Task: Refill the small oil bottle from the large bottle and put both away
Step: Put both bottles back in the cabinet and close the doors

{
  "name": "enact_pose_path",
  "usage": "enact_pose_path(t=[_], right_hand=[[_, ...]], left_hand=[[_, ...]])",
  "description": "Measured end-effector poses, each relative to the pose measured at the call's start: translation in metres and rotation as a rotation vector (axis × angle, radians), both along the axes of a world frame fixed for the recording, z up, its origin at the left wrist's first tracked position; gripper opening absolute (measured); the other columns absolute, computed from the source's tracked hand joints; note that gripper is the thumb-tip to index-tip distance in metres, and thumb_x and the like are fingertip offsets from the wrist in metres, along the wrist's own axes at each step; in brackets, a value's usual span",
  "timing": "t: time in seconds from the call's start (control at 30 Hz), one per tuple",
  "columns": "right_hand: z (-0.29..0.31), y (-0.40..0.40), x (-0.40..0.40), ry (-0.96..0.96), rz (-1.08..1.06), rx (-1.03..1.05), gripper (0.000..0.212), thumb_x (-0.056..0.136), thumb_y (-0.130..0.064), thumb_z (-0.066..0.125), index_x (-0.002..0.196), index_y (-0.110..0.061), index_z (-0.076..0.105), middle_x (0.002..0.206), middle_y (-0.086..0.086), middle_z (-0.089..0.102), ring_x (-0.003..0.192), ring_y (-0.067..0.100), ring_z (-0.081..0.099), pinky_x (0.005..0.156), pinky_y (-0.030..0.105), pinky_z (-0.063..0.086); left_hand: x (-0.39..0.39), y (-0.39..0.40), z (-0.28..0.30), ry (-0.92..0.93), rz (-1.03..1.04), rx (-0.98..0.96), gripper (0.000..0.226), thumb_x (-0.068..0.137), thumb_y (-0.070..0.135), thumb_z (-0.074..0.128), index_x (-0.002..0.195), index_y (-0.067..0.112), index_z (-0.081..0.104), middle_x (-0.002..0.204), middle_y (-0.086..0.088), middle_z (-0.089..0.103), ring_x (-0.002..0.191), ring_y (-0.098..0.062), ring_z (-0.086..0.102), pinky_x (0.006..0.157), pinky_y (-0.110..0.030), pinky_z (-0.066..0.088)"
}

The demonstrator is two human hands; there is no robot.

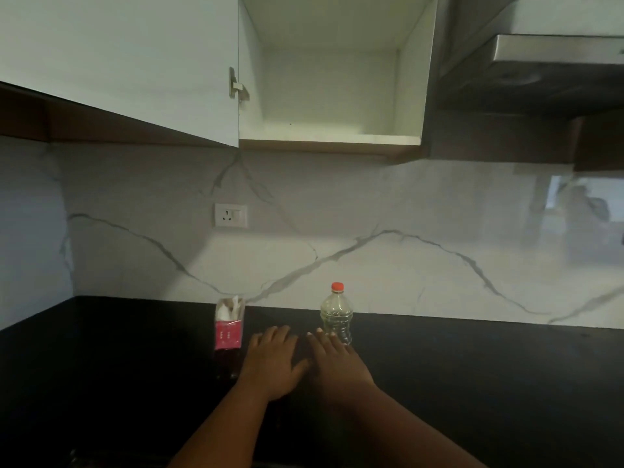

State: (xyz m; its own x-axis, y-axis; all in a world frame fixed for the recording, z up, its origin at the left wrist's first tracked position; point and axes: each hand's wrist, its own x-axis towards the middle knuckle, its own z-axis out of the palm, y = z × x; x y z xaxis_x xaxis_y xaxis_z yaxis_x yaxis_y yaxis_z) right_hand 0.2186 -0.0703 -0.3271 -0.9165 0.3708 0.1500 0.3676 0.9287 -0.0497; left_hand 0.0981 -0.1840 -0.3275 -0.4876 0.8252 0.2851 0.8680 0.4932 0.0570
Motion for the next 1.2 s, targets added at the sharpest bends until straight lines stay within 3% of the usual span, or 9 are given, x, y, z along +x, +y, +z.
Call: enact_pose_path(t=[0.2, 0.4, 0.57, 0.7, 0.87, 0.97, 1.1, 1.2], right_hand=[[-0.015, -0.005, -0.002, -0.062, -0.125, 0.031, 0.085, 0.096, -0.032, 0.05, 0.15, -0.023, -0.015, 0.16, 0.008, -0.014, 0.146, 0.031, -0.012, 0.118, 0.048, 0.002], [-0.028, -0.003, -0.003, -0.075, -0.168, -0.016, 0.09, 0.096, -0.033, 0.051, 0.148, -0.024, -0.02, 0.159, 0.007, -0.02, 0.146, 0.031, -0.014, 0.118, 0.048, 0.0], [-0.039, 0.015, -0.008, 0.016, -0.195, 0.016, 0.098, 0.095, -0.041, 0.051, 0.136, -0.026, -0.036, 0.153, 0.005, -0.031, 0.145, 0.031, -0.017, 0.118, 0.048, 0.0], [-0.056, 0.04, -0.015, 0.169, -0.215, 0.0, 0.105, 0.091, -0.051, 0.051, 0.128, -0.04, -0.047, 0.147, 0.002, -0.039, 0.147, 0.033, -0.007, 0.116, 0.046, 0.008], [-0.08, 0.069, -0.029, 0.368, -0.304, -0.204, 0.116, 0.079, -0.062, 0.061, 0.134, -0.047, -0.039, 0.143, -0.009, -0.047, 0.147, 0.029, 0.005, 0.113, 0.049, 0.026], [-0.094, 0.081, -0.035, 0.458, -0.36, -0.31, 0.119, 0.072, -0.066, 0.066, 0.143, -0.04, -0.025, 0.154, -0.005, -0.032, 0.146, 0.024, 0.009, 0.108, 0.044, 0.034], [-0.111, 0.095, -0.042, 0.538, -0.367, -0.437, 0.118, 0.07, -0.061, 0.071, 0.15, -0.033, -0.011, 0.16, -0.004, -0.014, 0.145, 0.015, -0.003, 0.107, 0.04, 0.033], [-0.118, 0.102, -0.047, 0.597, -0.36, -0.571, 0.12, 0.069, -0.049, 0.078, 0.149, -0.036, -0.009, 0.161, -0.004, -0.001, 0.146, 0.017, 0.013, 0.109, 0.04, 0.031]], left_hand=[[-0.028, -0.012, -0.028, -0.177, 0.066, -0.215, 0.09, 0.091, 0.056, 0.056, 0.159, 0.022, 0.008, 0.168, -0.006, -0.002, 0.153, -0.031, 0.0, 0.121, -0.053, 0.007], [-0.044, -0.01, -0.042, -0.31, 0.093, -0.224, 0.104, 0.089, 0.052, 0.063, 0.159, 0.018, -0.005, 0.167, -0.01, -0.005, 0.153, -0.033, 0.002, 0.122, -0.054, 0.011], [-0.052, 0.005, -0.053, -0.423, 0.131, -0.16, 0.11, 0.088, 0.049, 0.068, 0.158, 0.016, -0.011, 0.167, -0.012, -0.005, 0.153, -0.033, 0.004, 0.122, -0.053, 0.013], [-0.061, 0.021, -0.062, -0.522, 0.151, -0.081, 0.118, 0.083, 0.042, 0.075, 0.157, 0.016, -0.014, 0.166, -0.012, 0.003, 0.152, -0.032, 0.012, 0.122, -0.054, 0.015], [-0.076, 0.041, -0.076, -0.688, 0.233, 0.071, 0.124, 0.079, 0.033, 0.081, 0.157, 0.018, -0.014, 0.165, -0.008, 0.012, 0.15, -0.03, 0.019, 0.12, -0.054, 0.022], [-0.08, 0.05, -0.091, -0.792, 0.274, 0.161, 0.123, 0.077, 0.033, 0.083, 0.157, 0.022, -0.01, 0.163, -0.005, 0.019, 0.148, -0.029, 0.026, 0.119, -0.053, 0.022], [-0.086, 0.061, -0.108, -0.902, 0.314, 0.295, 0.107, 0.076, 0.035, 0.084, 0.155, 0.028, 0.011, 0.151, 0.001, 0.041, 0.138, -0.025, 0.041, 0.117, -0.05, 0.027], [-0.089, 0.07, -0.12, -0.986, 0.343, 0.419, 0.099, 0.077, 0.026, 0.084, 0.153, 0.026, 0.02, 0.141, -0.003, 0.052, 0.129, -0.028, 0.052, 0.112, -0.051, 0.036]])
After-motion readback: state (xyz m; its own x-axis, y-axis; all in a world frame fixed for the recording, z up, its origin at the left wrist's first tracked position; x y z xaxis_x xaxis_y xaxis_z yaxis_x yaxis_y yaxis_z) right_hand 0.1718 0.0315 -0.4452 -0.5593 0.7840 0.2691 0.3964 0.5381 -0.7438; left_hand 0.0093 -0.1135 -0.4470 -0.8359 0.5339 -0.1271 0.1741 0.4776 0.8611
